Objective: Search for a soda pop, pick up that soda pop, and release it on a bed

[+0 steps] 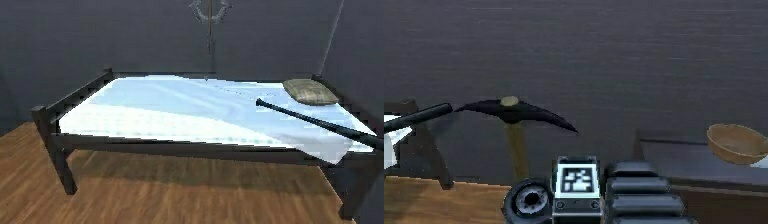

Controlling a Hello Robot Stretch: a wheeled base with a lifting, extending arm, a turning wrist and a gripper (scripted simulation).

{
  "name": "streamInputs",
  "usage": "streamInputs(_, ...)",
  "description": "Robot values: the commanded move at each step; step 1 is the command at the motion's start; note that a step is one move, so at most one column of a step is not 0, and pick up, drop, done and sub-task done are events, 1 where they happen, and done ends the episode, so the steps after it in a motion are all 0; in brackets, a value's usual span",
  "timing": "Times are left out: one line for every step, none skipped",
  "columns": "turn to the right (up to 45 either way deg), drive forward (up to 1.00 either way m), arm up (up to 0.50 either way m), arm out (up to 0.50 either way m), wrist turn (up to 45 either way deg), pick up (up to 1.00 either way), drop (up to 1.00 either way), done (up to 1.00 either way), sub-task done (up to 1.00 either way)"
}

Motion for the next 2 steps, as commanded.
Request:
streamInputs(3.0, 0.00, 0.00, 0.00, 0.0, 0.00, 0.00, 0.00, 0.00)
streamInputs(0.0, 0.50, 0.00, 0.00, 0.0, 0.00, 0.00, 0.00, 0.00)
